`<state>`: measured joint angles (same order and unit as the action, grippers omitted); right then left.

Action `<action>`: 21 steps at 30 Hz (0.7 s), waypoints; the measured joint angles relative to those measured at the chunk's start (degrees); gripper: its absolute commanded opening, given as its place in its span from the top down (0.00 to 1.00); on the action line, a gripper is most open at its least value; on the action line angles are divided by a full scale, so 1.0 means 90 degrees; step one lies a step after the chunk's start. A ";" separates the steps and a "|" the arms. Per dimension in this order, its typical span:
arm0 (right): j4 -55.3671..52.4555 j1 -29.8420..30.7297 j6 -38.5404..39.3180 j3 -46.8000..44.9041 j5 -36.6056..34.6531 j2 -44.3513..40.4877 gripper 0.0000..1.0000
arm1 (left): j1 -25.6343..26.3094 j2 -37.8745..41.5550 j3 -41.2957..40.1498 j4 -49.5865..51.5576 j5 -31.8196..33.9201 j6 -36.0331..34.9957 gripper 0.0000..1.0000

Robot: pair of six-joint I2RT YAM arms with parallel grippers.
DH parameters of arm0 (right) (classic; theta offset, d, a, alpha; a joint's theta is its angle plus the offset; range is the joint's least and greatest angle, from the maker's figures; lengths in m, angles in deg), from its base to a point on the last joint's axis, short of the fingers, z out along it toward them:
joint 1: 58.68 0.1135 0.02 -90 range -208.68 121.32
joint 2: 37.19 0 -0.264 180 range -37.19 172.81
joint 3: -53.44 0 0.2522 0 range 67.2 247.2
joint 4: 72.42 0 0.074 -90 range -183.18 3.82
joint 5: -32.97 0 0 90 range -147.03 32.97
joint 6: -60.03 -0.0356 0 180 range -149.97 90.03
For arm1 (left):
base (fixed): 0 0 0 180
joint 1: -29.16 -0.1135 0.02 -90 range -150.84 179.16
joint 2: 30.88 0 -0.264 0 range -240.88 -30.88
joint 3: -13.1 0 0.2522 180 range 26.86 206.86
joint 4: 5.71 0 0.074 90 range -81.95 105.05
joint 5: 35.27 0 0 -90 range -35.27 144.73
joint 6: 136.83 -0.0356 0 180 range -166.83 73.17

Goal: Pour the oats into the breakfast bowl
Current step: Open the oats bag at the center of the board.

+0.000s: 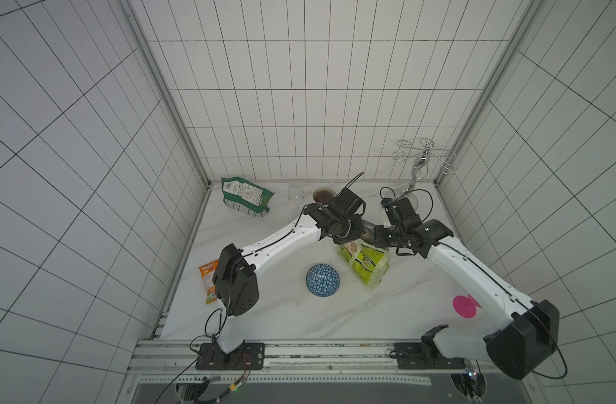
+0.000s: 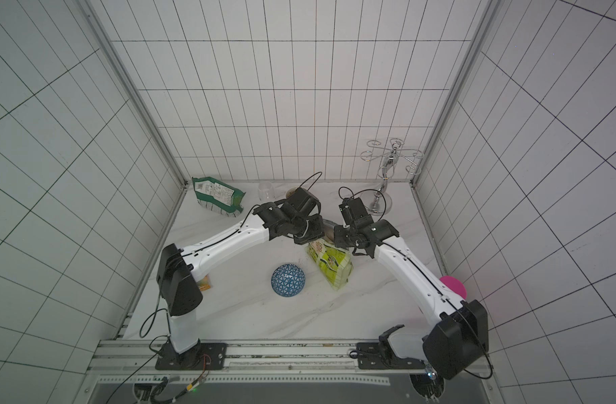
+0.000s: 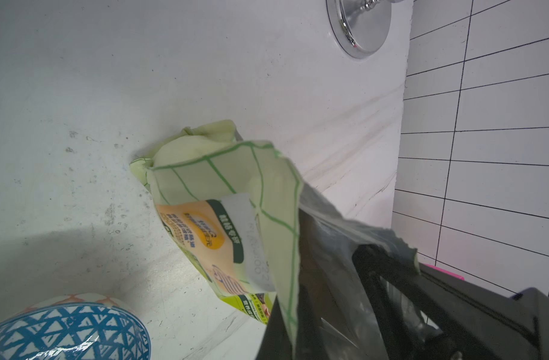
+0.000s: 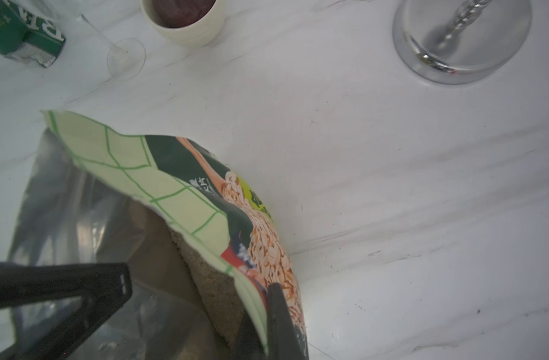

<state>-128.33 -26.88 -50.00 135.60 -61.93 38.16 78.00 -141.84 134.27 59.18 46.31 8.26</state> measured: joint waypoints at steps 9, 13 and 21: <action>0.0005 -0.0119 -0.0318 0.0367 -0.0614 0.0194 1.00 | -0.0301 -0.0809 0.1802 0.1472 -0.0138 -0.0954 1.00; 0.0126 -0.0119 -0.0304 0.0415 -0.0614 0.0257 1.00 | -0.0333 -0.0891 0.1911 0.1661 -0.0087 -0.1212 1.00; 0.0148 -0.0138 -0.0109 0.0335 -0.0015 0.0313 0.79 | -0.0410 -0.1124 0.1977 0.1826 -0.0095 -0.1421 0.65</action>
<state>-127.00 -28.13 -50.99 138.61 -62.06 40.98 74.30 -151.96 152.07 75.62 45.45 -4.52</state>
